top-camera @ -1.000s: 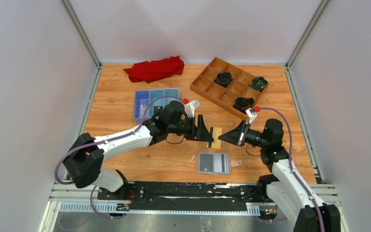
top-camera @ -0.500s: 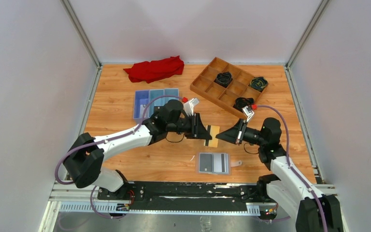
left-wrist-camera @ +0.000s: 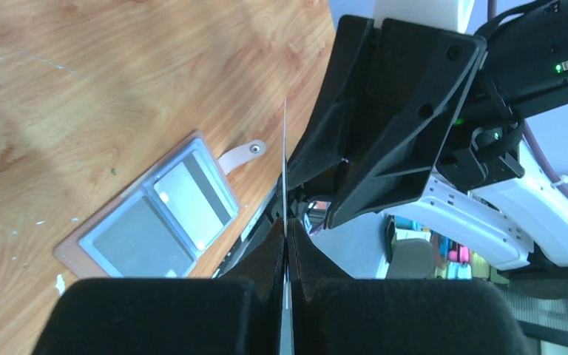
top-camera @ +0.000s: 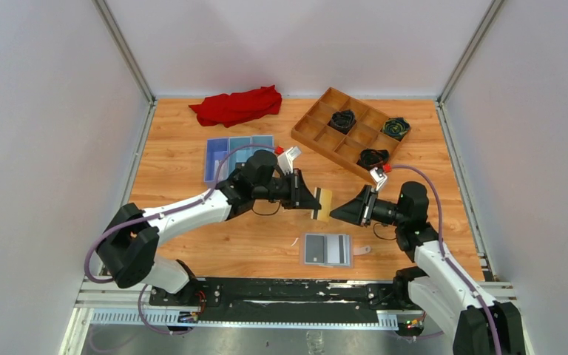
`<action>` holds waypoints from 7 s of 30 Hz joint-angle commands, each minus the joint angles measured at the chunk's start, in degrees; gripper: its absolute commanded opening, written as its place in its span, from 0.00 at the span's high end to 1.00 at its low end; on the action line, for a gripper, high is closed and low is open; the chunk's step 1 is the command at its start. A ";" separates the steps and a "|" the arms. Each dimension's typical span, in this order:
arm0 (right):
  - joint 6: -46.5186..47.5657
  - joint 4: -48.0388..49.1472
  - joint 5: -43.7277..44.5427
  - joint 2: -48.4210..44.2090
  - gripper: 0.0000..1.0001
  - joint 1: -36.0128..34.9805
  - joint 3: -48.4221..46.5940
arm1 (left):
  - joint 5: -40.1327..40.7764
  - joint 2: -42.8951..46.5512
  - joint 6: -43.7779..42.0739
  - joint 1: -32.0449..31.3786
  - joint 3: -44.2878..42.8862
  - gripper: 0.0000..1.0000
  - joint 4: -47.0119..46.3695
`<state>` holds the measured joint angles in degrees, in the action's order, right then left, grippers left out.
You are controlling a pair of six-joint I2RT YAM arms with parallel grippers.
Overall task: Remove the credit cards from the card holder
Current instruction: Place the credit card in the storage box, then remove the credit card from the card holder.
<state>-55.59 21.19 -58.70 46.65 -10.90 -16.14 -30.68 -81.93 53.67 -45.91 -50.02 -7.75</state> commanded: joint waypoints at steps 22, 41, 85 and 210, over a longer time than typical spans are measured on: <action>16.87 -34.35 13.69 -3.54 0.49 -0.89 -10.56 | 45.98 -9.75 -27.21 4.25 -35.79 1.00 56.80; 17.40 -37.98 14.01 -5.77 0.50 -0.88 -9.69 | 75.01 -32.00 -29.12 4.29 -51.81 1.00 63.52; 16.91 -41.23 14.83 -11.09 0.48 -0.88 -7.19 | 60.31 -37.51 -29.70 8.56 -59.57 0.75 64.26; 15.72 -36.05 23.69 -10.13 0.59 -6.50 5.98 | 13.26 -19.70 9.84 -13.77 12.18 0.70 -18.00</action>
<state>-39.42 -15.16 -34.35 37.34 -16.16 -10.04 -18.00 -100.68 63.44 -59.11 -38.57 -25.45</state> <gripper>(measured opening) 0.409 0.304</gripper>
